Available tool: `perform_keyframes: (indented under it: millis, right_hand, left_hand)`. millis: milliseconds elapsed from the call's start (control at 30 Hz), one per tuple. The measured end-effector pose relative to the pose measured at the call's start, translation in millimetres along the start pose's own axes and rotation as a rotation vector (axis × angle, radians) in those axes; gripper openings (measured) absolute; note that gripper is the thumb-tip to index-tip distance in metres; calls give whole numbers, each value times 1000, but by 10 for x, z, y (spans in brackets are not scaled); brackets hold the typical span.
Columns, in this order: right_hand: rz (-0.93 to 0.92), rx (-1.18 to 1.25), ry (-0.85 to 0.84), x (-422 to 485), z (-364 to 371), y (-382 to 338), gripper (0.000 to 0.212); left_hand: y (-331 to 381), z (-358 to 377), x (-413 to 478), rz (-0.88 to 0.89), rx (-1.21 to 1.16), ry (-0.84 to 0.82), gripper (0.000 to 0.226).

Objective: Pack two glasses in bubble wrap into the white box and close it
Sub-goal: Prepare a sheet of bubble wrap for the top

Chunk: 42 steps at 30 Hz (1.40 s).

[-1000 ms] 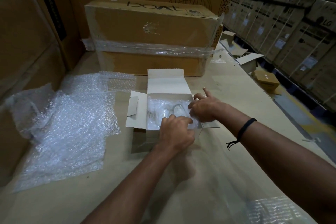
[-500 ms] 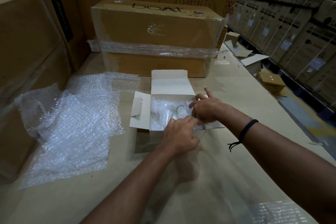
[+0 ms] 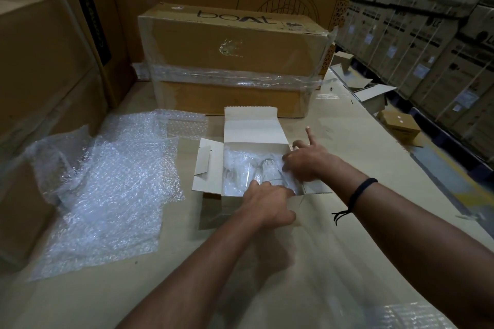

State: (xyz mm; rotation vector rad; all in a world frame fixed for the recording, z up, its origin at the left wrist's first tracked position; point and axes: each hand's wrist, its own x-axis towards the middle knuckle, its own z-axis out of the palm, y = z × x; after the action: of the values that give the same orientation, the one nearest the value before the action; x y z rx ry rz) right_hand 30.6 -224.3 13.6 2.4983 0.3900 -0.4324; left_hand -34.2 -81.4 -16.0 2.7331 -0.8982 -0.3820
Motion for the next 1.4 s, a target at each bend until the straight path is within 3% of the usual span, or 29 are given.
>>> perform_keyframes:
  millis: [100, 167, 300, 533, 733, 800, 900, 1000, 1100, 1233, 1400]
  right_hand:
    - [2, 22, -115, 46, -31, -32, 42]
    - [27, 86, -48, 32, -65, -28, 37]
    - [53, 208, 91, -27, -132, -8, 51]
    - [24, 21, -60, -18, -152, -77, 41]
    - [-32, 252, 134, -189, -173, 104, 42]
    - [-64, 234, 81, -292, -128, 98, 38]
    - [-99, 168, -54, -362, -18, -17, 33]
    - [-93, 100, -89, -333, 28, -132, 33]
    - [-77, 99, -111, -334, -35, -151, 32]
    - [-16, 197, 62, -352, -143, 10, 51]
    - [-8, 128, -62, -198, -78, -49, 48]
  left_hand:
    - [-13, 45, -41, 28, -44, 121, 54]
    - [-25, 76, -37, 33, -48, 147, 60]
    - [-34, 90, 33, 37, 53, 57, 61]
    - [26, -1, 76, -51, -5, -55, 53]
    - [-73, -35, -112, -31, 14, 122, 53]
    - [-214, -70, -201, -44, 65, 182, 54]
    - [-352, -85, -297, -63, 130, 93, 54]
    - [-322, -100, -305, -91, 117, 23, 51]
    - [-292, -135, -328, -101, 143, 89, 48]
    - [-400, -188, -467, -206, 263, 323, 59]
    - [-529, -197, -614, -364, 380, 249, 72]
